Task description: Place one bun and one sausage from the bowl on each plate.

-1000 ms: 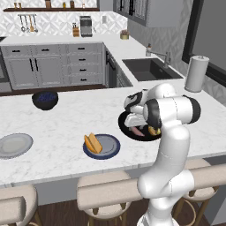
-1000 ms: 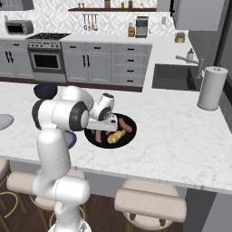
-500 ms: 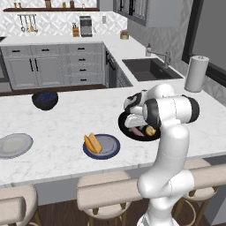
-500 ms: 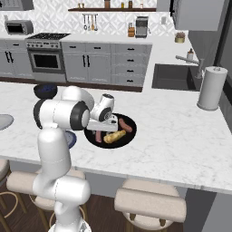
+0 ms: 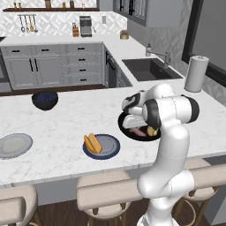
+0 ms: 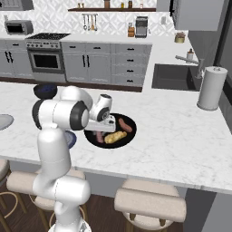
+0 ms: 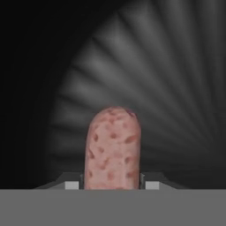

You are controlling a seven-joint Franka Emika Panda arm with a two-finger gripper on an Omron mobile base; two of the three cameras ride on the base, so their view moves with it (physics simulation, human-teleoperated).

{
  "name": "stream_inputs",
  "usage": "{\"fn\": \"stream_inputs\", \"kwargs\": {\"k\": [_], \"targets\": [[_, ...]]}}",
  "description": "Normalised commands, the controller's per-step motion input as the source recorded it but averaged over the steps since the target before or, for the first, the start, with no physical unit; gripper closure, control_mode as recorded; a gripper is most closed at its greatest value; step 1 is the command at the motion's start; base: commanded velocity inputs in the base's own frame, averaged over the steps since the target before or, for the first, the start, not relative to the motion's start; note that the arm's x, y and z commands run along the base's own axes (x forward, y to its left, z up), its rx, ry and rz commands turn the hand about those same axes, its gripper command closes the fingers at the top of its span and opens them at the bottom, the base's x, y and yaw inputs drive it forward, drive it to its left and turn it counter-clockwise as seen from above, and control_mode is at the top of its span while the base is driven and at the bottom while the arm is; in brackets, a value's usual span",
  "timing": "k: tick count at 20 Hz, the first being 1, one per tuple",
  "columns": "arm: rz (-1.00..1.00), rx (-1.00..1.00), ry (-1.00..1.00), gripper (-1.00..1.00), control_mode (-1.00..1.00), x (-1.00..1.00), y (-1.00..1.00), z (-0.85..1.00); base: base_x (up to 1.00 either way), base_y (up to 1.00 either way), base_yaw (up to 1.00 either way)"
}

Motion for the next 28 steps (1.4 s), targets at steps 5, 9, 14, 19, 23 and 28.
{"fn": "stream_inputs", "kwargs": {"k": [5, 9, 14, 19, 23, 28], "targets": [[0.00, 0.00, 0.00, 1.00, -1.00, -0.20, 0.16, 0.06, 0.00, 0.00, 0.00], [-0.04, 0.00, 0.00, 1.00, -1.00, -0.08, 0.01, 0.75, 0.00, 0.00, 0.00], [-0.10, -0.03, 0.00, 1.00, -1.00, -0.07, 0.14, 1.00, 0.00, 0.00, 0.00], [-0.16, -0.09, 0.00, 1.00, -1.00, -0.40, 0.50, 0.44, 0.00, 0.00, 0.00], [-0.21, -0.15, 0.00, 1.00, -1.00, -0.50, 0.96, 0.00, 0.00, 0.00, 0.00], [-0.15, -0.16, 0.00, 1.00, -1.00, -0.35, 1.00, 0.00, 0.00, 0.00, 0.00]]}}
